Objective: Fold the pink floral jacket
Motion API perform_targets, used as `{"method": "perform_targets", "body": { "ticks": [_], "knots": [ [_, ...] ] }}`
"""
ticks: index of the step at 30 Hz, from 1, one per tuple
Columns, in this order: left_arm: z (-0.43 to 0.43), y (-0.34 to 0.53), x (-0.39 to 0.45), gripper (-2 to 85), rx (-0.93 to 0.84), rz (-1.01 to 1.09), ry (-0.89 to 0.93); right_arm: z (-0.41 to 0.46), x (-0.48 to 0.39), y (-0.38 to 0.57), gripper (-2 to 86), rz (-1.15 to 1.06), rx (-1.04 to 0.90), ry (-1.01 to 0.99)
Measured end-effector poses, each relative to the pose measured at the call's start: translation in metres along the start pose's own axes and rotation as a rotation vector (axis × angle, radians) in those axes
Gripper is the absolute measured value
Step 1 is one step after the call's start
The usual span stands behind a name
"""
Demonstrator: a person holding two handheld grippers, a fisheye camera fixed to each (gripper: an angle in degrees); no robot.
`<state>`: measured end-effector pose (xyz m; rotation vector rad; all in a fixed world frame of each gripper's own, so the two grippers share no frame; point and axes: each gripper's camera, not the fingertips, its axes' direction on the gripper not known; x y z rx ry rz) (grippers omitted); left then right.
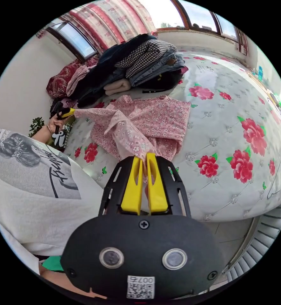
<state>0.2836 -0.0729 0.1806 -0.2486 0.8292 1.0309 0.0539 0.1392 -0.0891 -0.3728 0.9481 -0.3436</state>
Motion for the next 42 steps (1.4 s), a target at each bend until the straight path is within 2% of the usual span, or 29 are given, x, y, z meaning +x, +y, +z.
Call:
{"method": "perform_targets", "body": {
  "ticks": [4,7,9,11,12,14,18,24,28,31,34,36,39,40,42],
  "knots": [
    [-0.026,-0.014,-0.007,-0.7,0.007,-0.012,0.074,-0.040,0.034,-0.017,3.0,0.045,0.094,-0.104],
    [-0.026,-0.059,-0.037,0.2,0.117,-0.088,0.132,-0.034,0.066,-0.073,3.4,0.087,0.092,-0.175],
    [-0.018,-0.090,-0.069,6.0,0.335,-0.236,0.076,-0.015,0.092,-0.125,4.4,0.209,0.178,-0.096],
    [-0.004,-0.101,-0.087,9.3,0.404,-0.315,-0.022,0.012,0.111,-0.148,5.2,0.344,0.206,-0.002],
    [0.009,-0.101,-0.096,9.7,0.396,-0.377,-0.072,0.037,0.121,-0.158,5.8,0.423,0.130,0.007],
    [0.022,-0.093,-0.100,9.7,0.397,-0.401,-0.128,0.059,0.120,-0.159,6.4,0.457,0.104,-0.013],
    [0.043,-0.070,-0.094,9.0,0.291,-0.306,-0.274,0.085,0.087,-0.141,7.2,0.331,0.111,0.088],
    [0.093,-0.032,-0.069,8.6,0.164,-0.227,-0.317,0.121,0.076,-0.161,8.8,0.254,0.002,0.307],
    [0.120,-0.004,-0.052,8.2,0.141,-0.228,-0.366,0.143,0.069,-0.195,9.3,0.137,-0.039,0.365],
    [0.140,0.010,-0.040,6.9,0.100,-0.228,-0.455,0.178,0.059,-0.221,8.4,-0.005,-0.160,0.414],
    [0.171,0.013,-0.038,2.2,-0.052,-0.224,-0.613,0.209,0.071,-0.235,6.1,0.008,-0.275,0.373],
    [0.185,0.011,-0.038,-0.2,-0.125,-0.215,-0.738,0.196,0.083,-0.246,3.1,0.035,-0.216,0.299],
    [0.192,0.007,-0.040,-0.8,-0.147,-0.216,-0.760,0.168,0.105,-0.262,0.7,0.073,-0.151,0.205],
    [0.192,0.007,-0.041,-0.8,-0.146,-0.218,-0.753,0.164,0.109,-0.265,0.6,0.083,-0.144,0.207],
    [0.192,0.008,-0.042,-0.8,-0.131,-0.239,-0.721,0.146,0.128,-0.275,0.5,0.162,-0.050,0.335]
  ]
}}
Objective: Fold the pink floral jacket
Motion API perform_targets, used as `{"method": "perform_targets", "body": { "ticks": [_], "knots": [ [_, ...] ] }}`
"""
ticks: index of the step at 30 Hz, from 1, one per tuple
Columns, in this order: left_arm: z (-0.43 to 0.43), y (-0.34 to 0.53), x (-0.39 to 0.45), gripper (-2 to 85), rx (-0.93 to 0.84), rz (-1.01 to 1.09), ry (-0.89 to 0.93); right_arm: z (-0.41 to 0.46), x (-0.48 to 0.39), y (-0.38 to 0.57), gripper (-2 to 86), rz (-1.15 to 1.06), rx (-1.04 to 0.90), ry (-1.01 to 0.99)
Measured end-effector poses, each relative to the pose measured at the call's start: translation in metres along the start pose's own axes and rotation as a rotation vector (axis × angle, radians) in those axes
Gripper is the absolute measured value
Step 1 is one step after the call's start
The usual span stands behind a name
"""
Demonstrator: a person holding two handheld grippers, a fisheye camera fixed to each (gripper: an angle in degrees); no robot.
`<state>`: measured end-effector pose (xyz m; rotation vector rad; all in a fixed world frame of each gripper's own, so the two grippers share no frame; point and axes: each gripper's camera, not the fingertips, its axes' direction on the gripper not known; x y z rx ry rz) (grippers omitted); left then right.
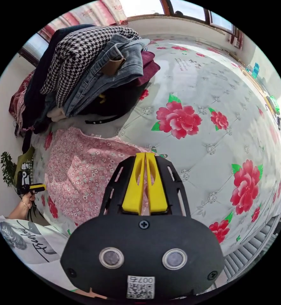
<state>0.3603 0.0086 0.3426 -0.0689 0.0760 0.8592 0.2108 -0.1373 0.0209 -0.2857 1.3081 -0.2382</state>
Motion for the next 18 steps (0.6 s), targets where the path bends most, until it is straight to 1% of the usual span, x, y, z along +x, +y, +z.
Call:
{"method": "perform_targets", "body": {
  "ticks": [1,2,3,5,8,10,12,14,17,18],
  "knots": [
    [0.000,0.001,0.000,-0.8,0.004,0.000,0.004,-0.002,0.007,-0.003,0.5,0.043,0.020,0.017],
    [0.000,0.003,0.002,-0.7,0.015,-0.003,0.006,-0.003,0.023,-0.007,0.9,0.148,0.041,0.022],
    [0.000,0.006,0.004,-0.6,0.028,-0.012,0.006,0.000,0.034,-0.007,1.8,0.210,0.045,-0.015],
    [0.000,0.012,0.007,0.0,0.048,-0.028,0.007,0.007,0.038,0.002,3.7,0.221,0.051,-0.123],
    [-0.003,0.025,0.011,4.0,0.095,-0.046,0.083,0.016,0.033,0.042,7.3,0.204,0.038,-0.266],
    [-0.007,0.033,0.011,5.9,0.138,-0.059,0.145,0.016,0.033,0.079,8.8,0.214,0.043,-0.295],
    [-0.006,0.036,0.011,6.9,0.152,-0.076,0.197,0.015,0.044,0.134,9.5,0.274,0.021,-0.328],
    [0.000,0.033,0.012,6.4,0.138,-0.096,0.223,0.016,0.054,0.172,9.4,0.327,-0.001,-0.365],
    [0.007,0.025,0.012,1.7,0.123,-0.160,0.200,0.033,0.055,0.212,8.0,0.366,-0.067,-0.459],
    [0.011,0.022,0.009,0.3,0.095,-0.184,0.222,0.030,0.050,0.220,6.2,0.336,-0.015,-0.435]
  ]
}}
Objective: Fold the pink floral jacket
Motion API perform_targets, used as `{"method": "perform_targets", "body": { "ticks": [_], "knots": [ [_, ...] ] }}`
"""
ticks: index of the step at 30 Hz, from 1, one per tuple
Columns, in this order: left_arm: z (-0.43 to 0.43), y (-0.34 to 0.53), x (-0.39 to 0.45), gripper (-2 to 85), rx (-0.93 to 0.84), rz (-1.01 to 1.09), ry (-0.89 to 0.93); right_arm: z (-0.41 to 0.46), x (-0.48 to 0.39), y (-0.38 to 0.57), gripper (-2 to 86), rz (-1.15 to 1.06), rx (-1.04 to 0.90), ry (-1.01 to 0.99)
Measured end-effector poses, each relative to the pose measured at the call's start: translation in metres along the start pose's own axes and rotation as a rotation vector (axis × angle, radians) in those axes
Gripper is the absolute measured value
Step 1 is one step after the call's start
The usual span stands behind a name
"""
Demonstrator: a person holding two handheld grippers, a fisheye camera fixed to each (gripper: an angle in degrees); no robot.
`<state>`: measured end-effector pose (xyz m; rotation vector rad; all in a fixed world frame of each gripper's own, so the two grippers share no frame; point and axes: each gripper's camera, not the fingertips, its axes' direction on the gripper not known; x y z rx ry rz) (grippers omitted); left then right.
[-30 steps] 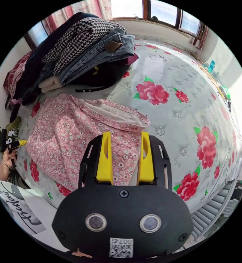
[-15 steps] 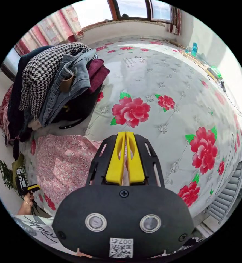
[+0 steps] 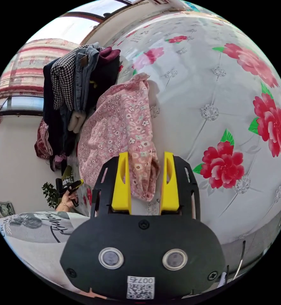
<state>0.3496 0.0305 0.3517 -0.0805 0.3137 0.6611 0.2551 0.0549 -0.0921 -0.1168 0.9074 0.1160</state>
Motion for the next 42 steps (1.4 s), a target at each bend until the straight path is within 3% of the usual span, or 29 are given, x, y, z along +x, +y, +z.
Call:
{"method": "perform_targets", "body": {
  "ticks": [2,5,7,11,18,22,28,32,35,42],
  "knots": [
    [-0.005,-0.001,-0.002,-0.4,-0.023,-0.005,0.010,0.002,0.001,0.001,3.7,-0.022,-0.087,-0.014],
    [-0.041,0.015,0.004,-0.8,0.008,0.077,-0.015,-0.040,-0.004,0.005,1.6,-0.090,-0.007,-0.061],
    [-0.062,0.032,0.003,-0.9,0.016,0.105,0.019,-0.054,-0.013,0.014,1.3,-0.176,-0.043,0.019],
    [-0.067,0.087,0.008,-0.8,-0.058,0.173,-0.122,-0.031,-0.008,0.048,2.4,-0.193,-0.240,0.116],
    [-0.071,0.177,-0.043,-0.4,0.070,-0.067,0.032,-0.042,-0.037,0.035,6.2,-0.286,0.032,0.247],
    [-0.091,0.192,-0.044,-0.7,0.135,-0.072,0.036,-0.023,-0.052,-0.013,6.7,-0.339,0.050,0.325],
    [-0.105,0.210,-0.035,-0.7,0.163,-0.069,0.011,0.028,-0.032,-0.085,3.9,-0.194,-0.135,0.261],
    [-0.103,0.221,-0.034,0.1,0.176,-0.104,0.016,-0.002,-0.031,-0.116,2.0,-0.175,-0.006,0.238],
    [-0.099,0.221,-0.034,2.3,0.170,-0.117,0.030,-0.039,-0.011,-0.127,2.0,-0.023,0.150,0.299],
    [-0.100,0.215,-0.040,5.3,0.215,-0.158,0.124,-0.042,0.024,-0.039,7.5,-0.103,0.051,0.013]
  ]
}}
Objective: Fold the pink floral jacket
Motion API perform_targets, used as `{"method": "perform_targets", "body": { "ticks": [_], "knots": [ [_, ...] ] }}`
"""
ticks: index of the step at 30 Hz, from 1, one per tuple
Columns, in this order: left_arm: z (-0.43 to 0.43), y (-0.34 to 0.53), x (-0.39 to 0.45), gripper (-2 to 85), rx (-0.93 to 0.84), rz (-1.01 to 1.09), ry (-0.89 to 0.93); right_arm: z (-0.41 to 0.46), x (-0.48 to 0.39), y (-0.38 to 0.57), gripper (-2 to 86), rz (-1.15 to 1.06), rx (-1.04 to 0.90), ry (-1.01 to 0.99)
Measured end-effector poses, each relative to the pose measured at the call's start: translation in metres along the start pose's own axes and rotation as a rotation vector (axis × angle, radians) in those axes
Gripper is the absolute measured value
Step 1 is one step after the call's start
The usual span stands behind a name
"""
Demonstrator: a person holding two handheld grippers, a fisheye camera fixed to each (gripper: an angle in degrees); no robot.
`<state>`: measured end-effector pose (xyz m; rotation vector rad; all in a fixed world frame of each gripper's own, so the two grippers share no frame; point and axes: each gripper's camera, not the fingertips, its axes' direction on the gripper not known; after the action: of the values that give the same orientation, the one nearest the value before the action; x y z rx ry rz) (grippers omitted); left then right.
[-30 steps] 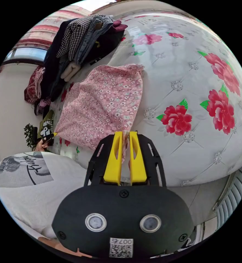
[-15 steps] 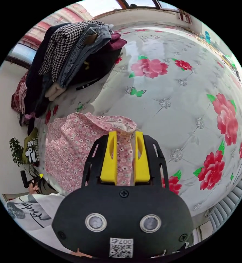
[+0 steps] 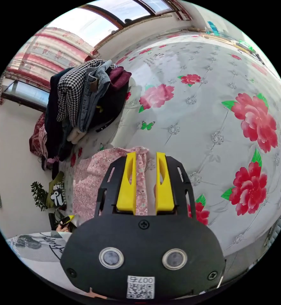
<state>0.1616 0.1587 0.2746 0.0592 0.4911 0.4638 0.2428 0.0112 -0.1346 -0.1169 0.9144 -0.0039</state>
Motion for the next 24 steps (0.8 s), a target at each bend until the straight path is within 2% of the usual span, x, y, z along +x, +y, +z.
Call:
{"method": "perform_targets", "body": {
  "ticks": [6,9,11,13,17,19,22,24],
  "knots": [
    [-0.013,0.001,-0.012,6.3,0.006,-0.032,0.058,-0.022,0.052,0.145,11.2,0.220,0.015,-0.261],
    [-0.021,-0.001,-0.017,6.5,-0.004,-0.037,0.070,-0.020,0.052,0.189,11.9,0.227,-0.034,-0.271],
    [-0.026,-0.003,-0.018,6.8,-0.011,-0.031,0.065,-0.010,0.041,0.202,11.5,0.197,-0.051,-0.250],
    [-0.031,-0.004,-0.018,7.1,-0.014,-0.024,0.068,-0.004,0.033,0.205,10.8,0.214,0.015,-0.226],
    [-0.046,-0.005,-0.021,7.4,-0.010,-0.006,0.095,0.033,0.011,0.170,8.3,0.257,-0.021,-0.313],
    [-0.056,-0.005,-0.024,7.4,-0.003,-0.002,0.095,0.043,-0.014,0.142,7.1,0.218,-0.048,-0.268],
    [-0.073,-0.005,-0.030,7.4,0.005,0.000,0.099,0.041,-0.093,0.086,5.5,-0.029,-0.041,-0.192],
    [-0.088,-0.004,-0.036,7.3,0.024,0.001,0.114,0.039,-0.185,0.055,4.3,-0.327,-0.040,-0.137]
  ]
}}
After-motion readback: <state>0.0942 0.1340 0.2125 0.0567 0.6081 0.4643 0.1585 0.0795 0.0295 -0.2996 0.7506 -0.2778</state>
